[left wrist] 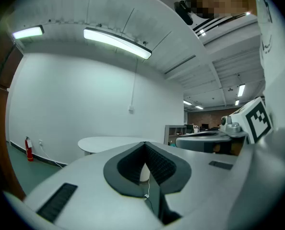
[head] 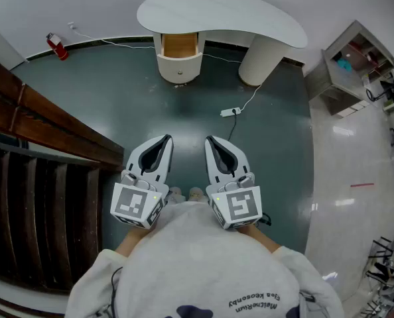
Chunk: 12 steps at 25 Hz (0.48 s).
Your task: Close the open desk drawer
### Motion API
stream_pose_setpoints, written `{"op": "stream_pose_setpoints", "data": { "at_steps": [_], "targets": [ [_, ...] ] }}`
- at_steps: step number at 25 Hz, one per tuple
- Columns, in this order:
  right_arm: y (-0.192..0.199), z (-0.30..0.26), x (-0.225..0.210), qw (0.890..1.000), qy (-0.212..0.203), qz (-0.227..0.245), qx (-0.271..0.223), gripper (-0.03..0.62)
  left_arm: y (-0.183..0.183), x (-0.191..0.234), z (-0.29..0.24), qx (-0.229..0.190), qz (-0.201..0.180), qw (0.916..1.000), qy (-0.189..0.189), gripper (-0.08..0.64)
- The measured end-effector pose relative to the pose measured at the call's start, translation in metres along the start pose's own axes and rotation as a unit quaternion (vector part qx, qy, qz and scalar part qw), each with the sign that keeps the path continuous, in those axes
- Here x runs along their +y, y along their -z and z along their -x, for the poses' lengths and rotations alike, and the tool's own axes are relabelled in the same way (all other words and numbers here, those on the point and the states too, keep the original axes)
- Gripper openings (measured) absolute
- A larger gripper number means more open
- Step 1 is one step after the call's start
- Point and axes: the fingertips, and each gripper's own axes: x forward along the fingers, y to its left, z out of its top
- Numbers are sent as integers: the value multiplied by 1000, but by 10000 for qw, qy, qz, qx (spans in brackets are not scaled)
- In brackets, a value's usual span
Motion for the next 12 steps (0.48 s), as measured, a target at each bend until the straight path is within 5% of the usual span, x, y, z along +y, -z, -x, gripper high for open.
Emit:
{"op": "stream_pose_setpoints", "data": {
  "at_steps": [12],
  "targets": [
    [3,-41,38,9995,117,285,97,15,-2,47,19,-114,-77,9998,127,3]
  ]
}}
